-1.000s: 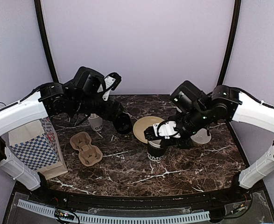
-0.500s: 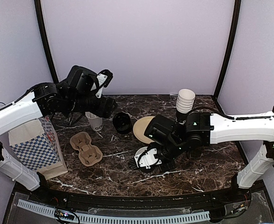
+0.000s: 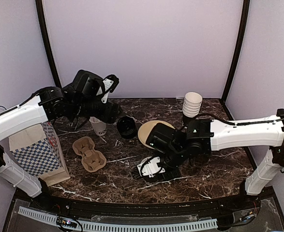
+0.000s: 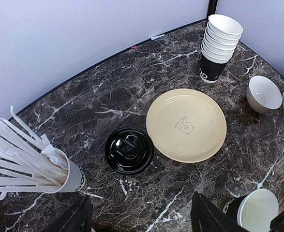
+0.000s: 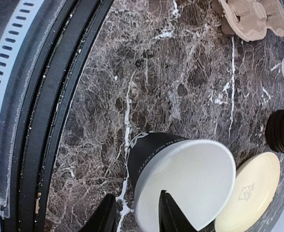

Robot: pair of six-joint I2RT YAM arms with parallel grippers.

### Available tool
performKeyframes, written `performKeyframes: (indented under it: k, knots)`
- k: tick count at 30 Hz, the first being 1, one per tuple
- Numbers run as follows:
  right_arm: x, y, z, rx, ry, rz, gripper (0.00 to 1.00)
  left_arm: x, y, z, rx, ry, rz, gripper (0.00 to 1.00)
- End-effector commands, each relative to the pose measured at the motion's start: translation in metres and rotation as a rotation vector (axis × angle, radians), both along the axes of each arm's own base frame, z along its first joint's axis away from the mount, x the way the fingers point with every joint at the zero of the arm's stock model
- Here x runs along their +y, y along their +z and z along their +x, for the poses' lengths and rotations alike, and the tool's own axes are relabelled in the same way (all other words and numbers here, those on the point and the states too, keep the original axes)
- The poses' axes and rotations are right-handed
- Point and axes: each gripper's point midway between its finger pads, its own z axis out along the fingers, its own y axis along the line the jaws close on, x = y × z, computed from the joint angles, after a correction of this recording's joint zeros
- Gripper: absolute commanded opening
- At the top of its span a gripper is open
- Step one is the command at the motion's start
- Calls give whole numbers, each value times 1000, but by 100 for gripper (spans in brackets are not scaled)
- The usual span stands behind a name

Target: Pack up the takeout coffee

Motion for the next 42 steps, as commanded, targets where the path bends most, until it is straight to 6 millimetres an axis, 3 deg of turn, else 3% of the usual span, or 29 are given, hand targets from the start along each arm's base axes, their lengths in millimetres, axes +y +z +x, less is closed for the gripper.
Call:
performKeyframes:
  k: [1,4,7,10,15,17,18,26,31,42]
  knots:
    - [1,57,-4,98,23,91,37,-10,-16,4,19,-42,26,72]
    - [-10,97,13,184,-27,183,40,-18,-29,7,50,-55,54,67]
    - [-28,119,57,217,-178,292,42,-25,-44,11,93,-51,70,60]
    - [-51,116,105,216,-396,404,42,-32,-54,15,131,-30,50,50]
    - [-109,95,170,303,-686,592,42,-56,-77,19,201,-41,-4,50]
    - [-124,88,183,327,-751,641,42,-62,-81,26,215,-20,-5,51]
    - [-129,84,187,336,-771,656,42,-63,-77,31,206,5,-8,51]
    - [-127,81,183,372,-746,683,42,-70,-105,63,310,223,-41,47]
    - [-126,83,178,378,-722,686,42,-54,-121,77,374,344,-43,47]
    - [-122,71,173,428,-690,663,42,-55,-147,101,412,367,-65,41]
